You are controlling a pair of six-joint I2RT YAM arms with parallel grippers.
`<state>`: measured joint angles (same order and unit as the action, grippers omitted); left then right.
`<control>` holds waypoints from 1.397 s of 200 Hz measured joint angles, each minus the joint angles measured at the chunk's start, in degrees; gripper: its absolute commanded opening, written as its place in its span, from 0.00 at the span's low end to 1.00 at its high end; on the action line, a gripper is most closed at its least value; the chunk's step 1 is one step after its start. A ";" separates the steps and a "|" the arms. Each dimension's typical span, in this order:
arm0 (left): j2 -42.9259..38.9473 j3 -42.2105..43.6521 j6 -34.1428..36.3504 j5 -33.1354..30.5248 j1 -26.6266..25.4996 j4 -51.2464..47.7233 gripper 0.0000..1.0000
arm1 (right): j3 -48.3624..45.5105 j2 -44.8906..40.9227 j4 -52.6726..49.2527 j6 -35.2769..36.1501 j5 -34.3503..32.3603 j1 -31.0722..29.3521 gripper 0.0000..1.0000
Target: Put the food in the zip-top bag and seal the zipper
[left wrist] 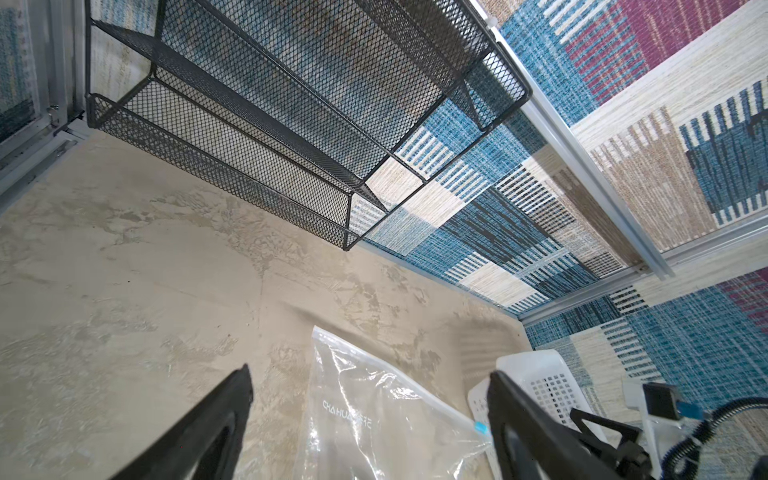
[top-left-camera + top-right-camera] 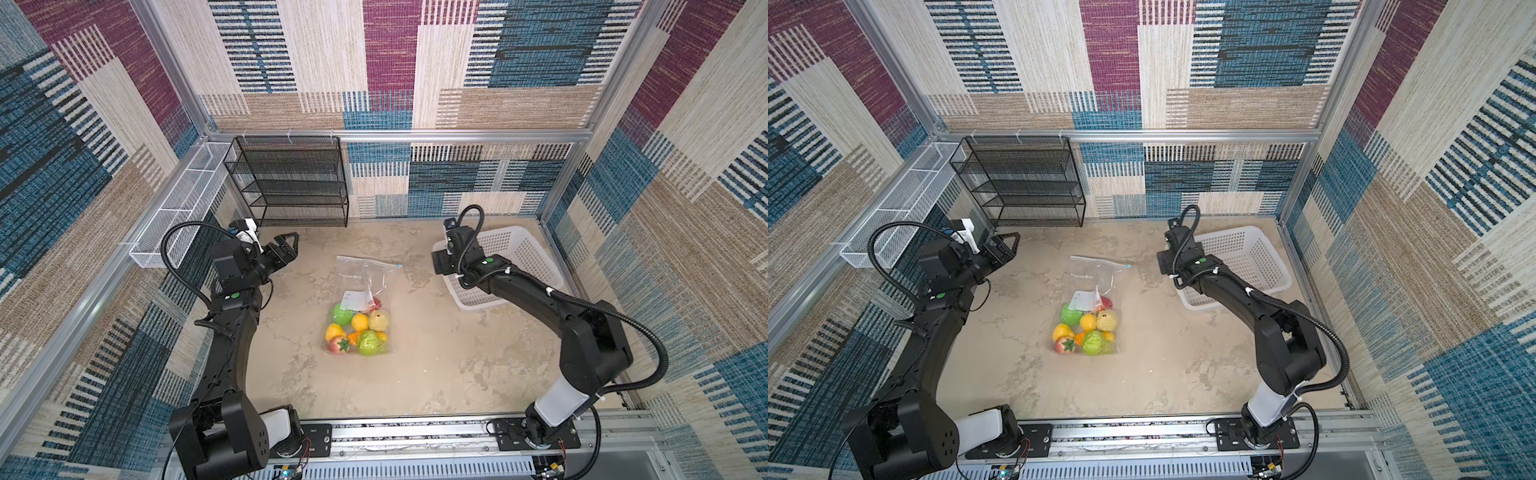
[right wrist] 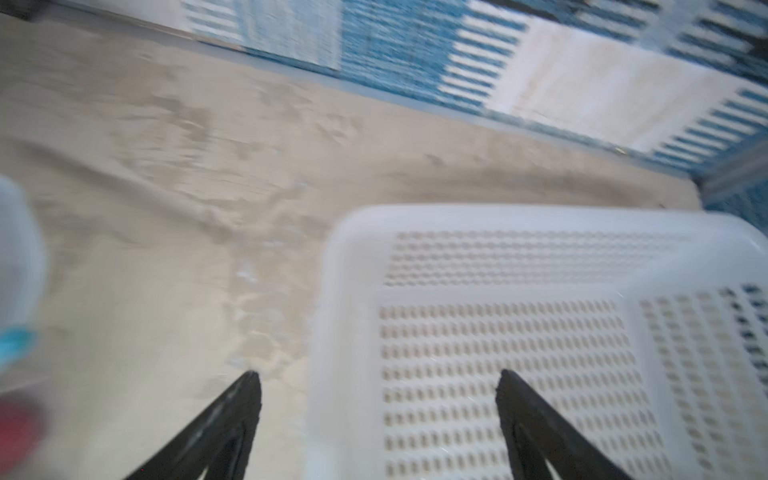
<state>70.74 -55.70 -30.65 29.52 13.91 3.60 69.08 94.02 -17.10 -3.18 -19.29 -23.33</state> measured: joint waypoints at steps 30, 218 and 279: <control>0.50 0.28 -0.02 0.46 -1.53 0.46 0.90 | -7.82 -0.92 5.77 0.09 -1.09 7.85 0.92; 3.87 7.34 8.81 -14.62 -10.86 0.33 0.89 | -37.16 -0.26 56.68 9.18 14.82 19.58 0.99; 3.91 17.09 14.47 -30.86 -15.87 3.37 0.91 | -47.45 -5.97 68.32 6.23 16.35 22.34 0.99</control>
<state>74.65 -38.61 -16.19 -1.34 -1.96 6.96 21.63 88.05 51.22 3.05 -2.94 -0.99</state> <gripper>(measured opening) 0.904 0.991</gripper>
